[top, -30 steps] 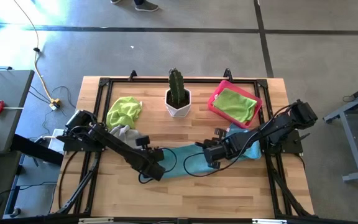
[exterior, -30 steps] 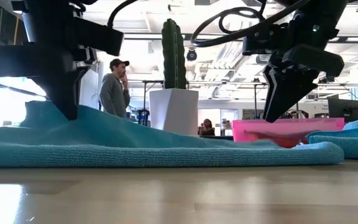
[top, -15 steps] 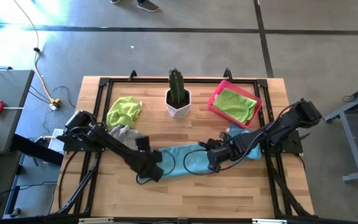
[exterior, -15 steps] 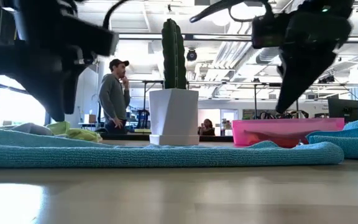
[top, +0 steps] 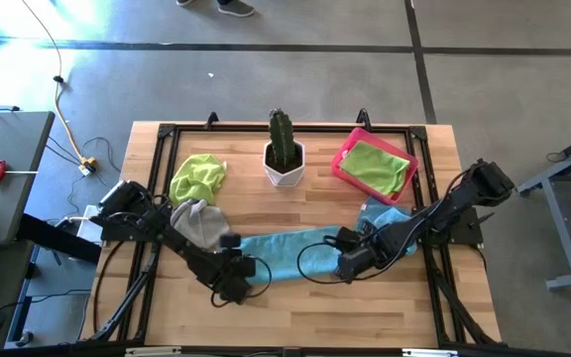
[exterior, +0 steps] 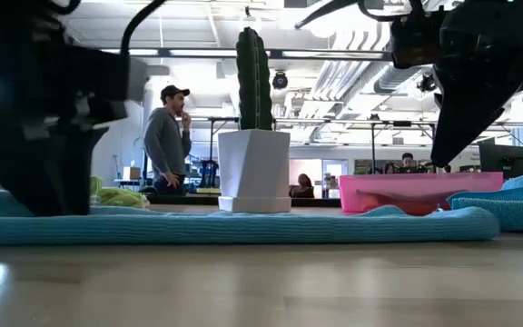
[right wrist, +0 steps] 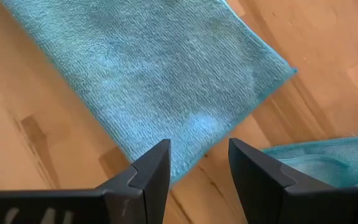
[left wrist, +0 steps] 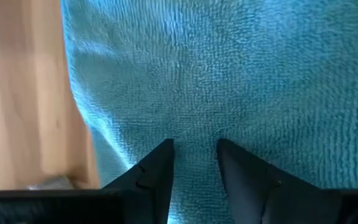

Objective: Fold microfiber towels
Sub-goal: Fold the bottom blue microfiber towel

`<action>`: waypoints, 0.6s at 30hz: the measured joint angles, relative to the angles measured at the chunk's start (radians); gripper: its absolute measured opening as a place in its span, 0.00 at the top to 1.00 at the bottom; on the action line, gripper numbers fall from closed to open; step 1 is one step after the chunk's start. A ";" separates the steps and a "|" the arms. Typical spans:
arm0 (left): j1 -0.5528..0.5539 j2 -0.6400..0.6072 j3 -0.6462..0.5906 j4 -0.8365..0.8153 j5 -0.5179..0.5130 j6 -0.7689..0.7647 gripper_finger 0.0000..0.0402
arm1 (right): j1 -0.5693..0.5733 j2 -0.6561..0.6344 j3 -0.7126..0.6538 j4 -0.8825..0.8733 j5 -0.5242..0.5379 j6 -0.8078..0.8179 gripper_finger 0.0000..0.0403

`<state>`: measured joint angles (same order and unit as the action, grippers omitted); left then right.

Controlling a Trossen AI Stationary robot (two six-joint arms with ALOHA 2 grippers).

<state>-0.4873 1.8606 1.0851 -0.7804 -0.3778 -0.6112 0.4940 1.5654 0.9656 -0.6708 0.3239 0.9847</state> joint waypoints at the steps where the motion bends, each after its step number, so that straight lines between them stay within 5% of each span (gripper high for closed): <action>1: -0.004 -0.002 -0.010 0.007 0.008 -0.015 0.71 | 0.003 0.000 0.000 0.001 0.006 0.009 0.61; 18: -0.111 -0.004 -0.041 0.147 0.102 -0.318 0.72 | 0.012 0.007 0.000 0.014 0.108 0.092 0.61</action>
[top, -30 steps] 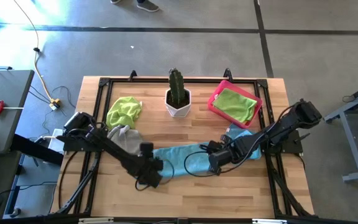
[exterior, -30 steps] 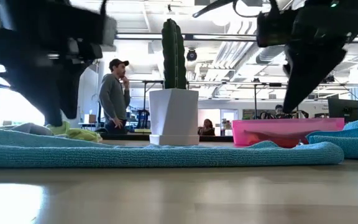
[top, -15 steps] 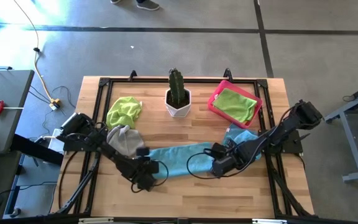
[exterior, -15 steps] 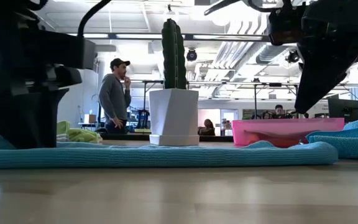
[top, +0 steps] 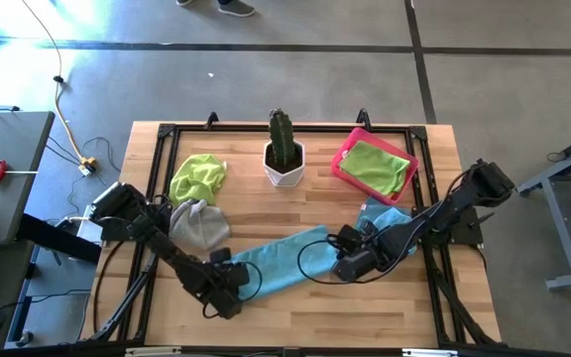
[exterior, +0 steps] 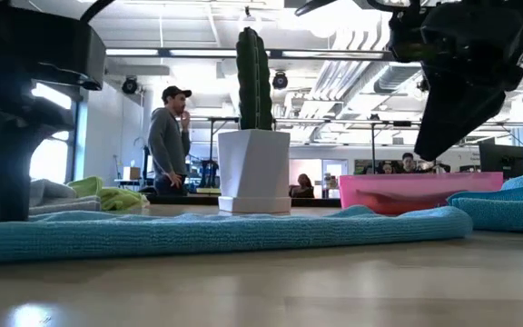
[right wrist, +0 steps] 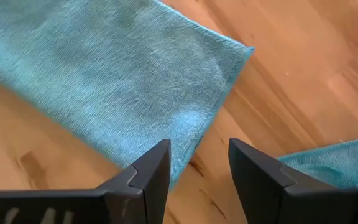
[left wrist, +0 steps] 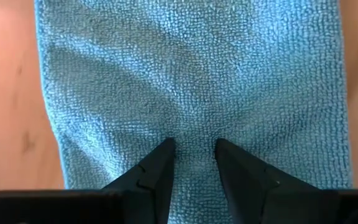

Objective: Fold microfiber towels
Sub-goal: Fold the bottom blue microfiber towel

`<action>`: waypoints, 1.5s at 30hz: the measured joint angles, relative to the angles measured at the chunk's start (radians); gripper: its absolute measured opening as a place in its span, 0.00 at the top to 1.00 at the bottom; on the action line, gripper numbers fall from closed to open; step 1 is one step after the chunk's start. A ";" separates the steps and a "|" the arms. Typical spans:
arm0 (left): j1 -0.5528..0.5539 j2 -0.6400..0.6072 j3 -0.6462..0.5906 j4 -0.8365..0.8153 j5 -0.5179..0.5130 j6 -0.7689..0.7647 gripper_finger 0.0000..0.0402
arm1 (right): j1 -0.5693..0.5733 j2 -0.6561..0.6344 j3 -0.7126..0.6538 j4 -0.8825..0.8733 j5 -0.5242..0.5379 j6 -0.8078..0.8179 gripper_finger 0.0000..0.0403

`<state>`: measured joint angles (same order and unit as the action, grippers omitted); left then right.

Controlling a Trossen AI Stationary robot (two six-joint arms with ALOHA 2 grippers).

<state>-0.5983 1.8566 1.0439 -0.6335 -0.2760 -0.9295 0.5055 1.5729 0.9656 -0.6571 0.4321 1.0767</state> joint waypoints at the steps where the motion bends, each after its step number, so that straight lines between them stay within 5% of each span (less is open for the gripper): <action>1: -0.005 0.000 0.000 0.010 0.000 -0.008 0.72 | -0.003 0.009 0.000 0.010 0.002 0.000 0.61; 22: -0.025 0.003 -0.001 0.043 0.004 -0.100 0.72 | -0.171 0.099 0.000 0.048 -0.112 -0.163 0.61; 33: -0.025 0.003 -0.001 0.044 -0.016 -0.099 0.72 | -0.100 0.095 -0.008 -0.246 -0.107 -0.089 0.61; 38: -0.024 0.003 -0.001 0.045 -0.019 -0.100 0.72 | -0.081 0.010 -0.161 -0.168 -0.157 0.004 0.61; 45: -0.012 0.003 -0.001 0.049 -0.023 -0.100 0.72 | -0.035 -0.225 -0.354 0.304 -0.093 0.066 0.61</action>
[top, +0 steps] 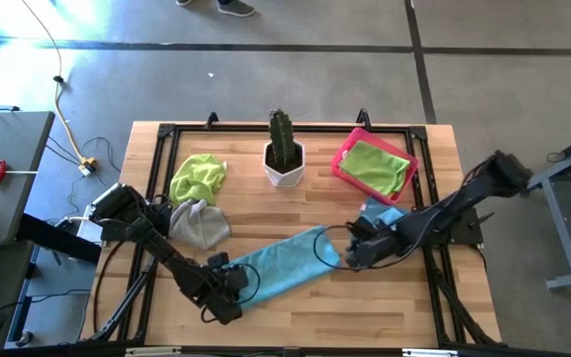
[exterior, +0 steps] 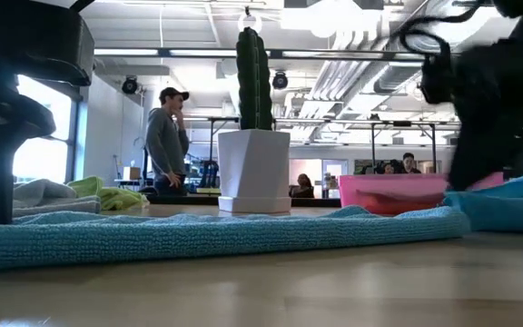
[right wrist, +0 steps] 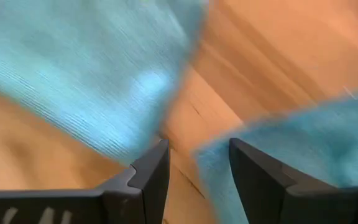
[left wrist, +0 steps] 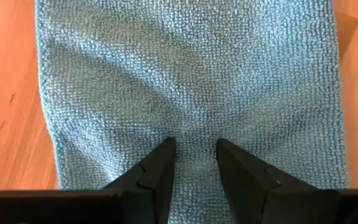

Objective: Fold microfiber towels
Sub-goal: Fold the bottom blue microfiber towel

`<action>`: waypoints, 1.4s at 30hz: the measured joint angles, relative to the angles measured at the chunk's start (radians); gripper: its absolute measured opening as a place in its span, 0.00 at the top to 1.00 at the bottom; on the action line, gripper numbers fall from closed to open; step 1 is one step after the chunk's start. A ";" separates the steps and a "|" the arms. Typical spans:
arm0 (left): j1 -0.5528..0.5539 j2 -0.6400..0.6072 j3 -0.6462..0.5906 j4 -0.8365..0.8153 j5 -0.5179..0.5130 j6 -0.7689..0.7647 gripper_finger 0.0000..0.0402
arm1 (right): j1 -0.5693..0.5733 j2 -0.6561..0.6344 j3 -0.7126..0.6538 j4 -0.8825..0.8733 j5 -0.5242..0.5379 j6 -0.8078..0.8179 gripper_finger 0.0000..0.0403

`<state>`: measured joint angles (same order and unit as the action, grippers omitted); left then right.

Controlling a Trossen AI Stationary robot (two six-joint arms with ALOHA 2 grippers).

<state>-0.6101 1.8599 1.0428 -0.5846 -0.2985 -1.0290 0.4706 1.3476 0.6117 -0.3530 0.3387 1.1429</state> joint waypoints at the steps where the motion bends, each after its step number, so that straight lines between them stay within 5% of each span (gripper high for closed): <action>1: 0.004 0.000 0.000 0.003 0.000 0.000 0.72 | -0.001 -0.020 -0.027 0.065 0.020 -0.005 0.61; 6: 0.031 0.001 0.000 0.026 -0.009 0.003 0.72 | -0.038 -0.024 -0.132 0.262 -0.029 0.013 0.59; 17: 0.046 0.001 0.000 0.043 -0.018 0.037 0.72 | -0.127 0.060 -0.108 0.343 -0.085 0.006 0.46; 24: 0.047 0.001 0.000 0.046 -0.020 0.050 0.72 | -0.195 0.158 -0.102 0.379 -0.150 0.006 0.46; 42: 0.091 0.002 -0.001 0.075 -0.043 0.064 0.72 | -0.149 0.218 -0.100 0.513 -0.146 0.000 0.52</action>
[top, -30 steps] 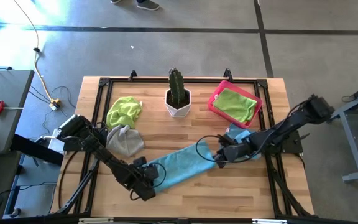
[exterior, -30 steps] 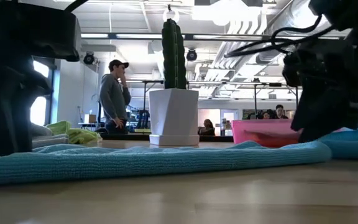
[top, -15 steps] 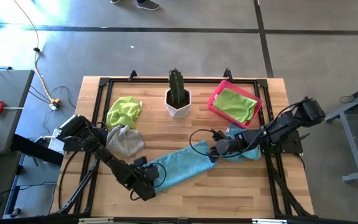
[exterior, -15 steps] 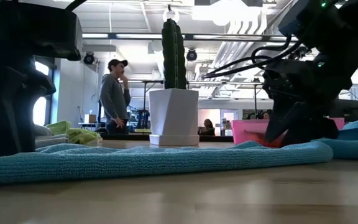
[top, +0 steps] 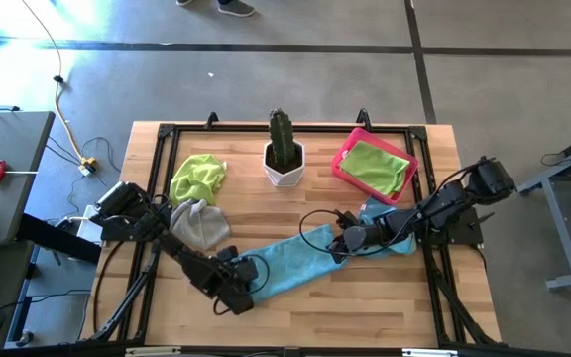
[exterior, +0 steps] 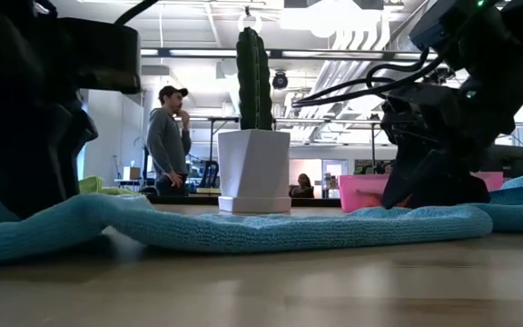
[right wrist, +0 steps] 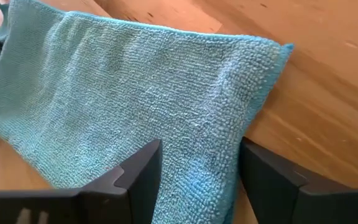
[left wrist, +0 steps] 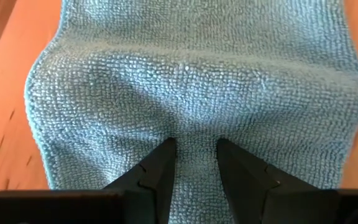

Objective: Fold microfiber towels
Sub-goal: Fold the bottom blue microfiber towel

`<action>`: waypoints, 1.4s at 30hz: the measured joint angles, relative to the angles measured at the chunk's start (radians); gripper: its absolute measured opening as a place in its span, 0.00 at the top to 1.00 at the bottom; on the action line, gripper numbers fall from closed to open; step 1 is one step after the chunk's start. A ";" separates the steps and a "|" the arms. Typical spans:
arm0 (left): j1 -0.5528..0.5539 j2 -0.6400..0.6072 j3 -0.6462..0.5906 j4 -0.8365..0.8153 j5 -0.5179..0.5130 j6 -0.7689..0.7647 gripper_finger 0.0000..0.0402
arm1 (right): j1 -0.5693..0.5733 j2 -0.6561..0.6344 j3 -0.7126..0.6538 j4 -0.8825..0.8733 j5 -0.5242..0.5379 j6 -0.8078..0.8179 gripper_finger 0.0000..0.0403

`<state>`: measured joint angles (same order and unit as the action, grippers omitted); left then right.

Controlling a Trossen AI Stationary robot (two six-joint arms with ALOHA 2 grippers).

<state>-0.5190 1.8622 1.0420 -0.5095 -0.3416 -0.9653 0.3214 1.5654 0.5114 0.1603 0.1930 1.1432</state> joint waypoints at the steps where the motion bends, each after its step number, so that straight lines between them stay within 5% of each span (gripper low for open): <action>1: 0.002 0.000 0.000 0.000 0.000 0.000 0.72 | 0.000 0.000 0.000 -0.003 0.002 -0.004 0.54; 13: -0.005 0.000 0.000 -0.001 0.014 0.000 0.72 | 0.005 0.003 -0.003 -0.022 0.074 -0.043 0.98; 27: -0.050 -0.050 0.077 -0.099 0.107 0.048 0.72 | -0.012 -0.083 0.001 -0.112 0.015 -0.045 1.00; 32: -0.082 -0.058 0.087 -0.101 0.106 0.052 0.72 | -0.023 -0.146 0.103 -0.430 0.019 -0.076 1.00; 42: -0.127 -0.058 0.087 -0.134 0.098 -0.043 0.72 | -0.047 -0.117 0.534 -1.182 0.049 -0.156 1.00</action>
<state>-0.6463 1.8046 1.1286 -0.6438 -0.2436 -1.0080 0.2749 1.4484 1.0458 -1.0220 0.2415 0.9875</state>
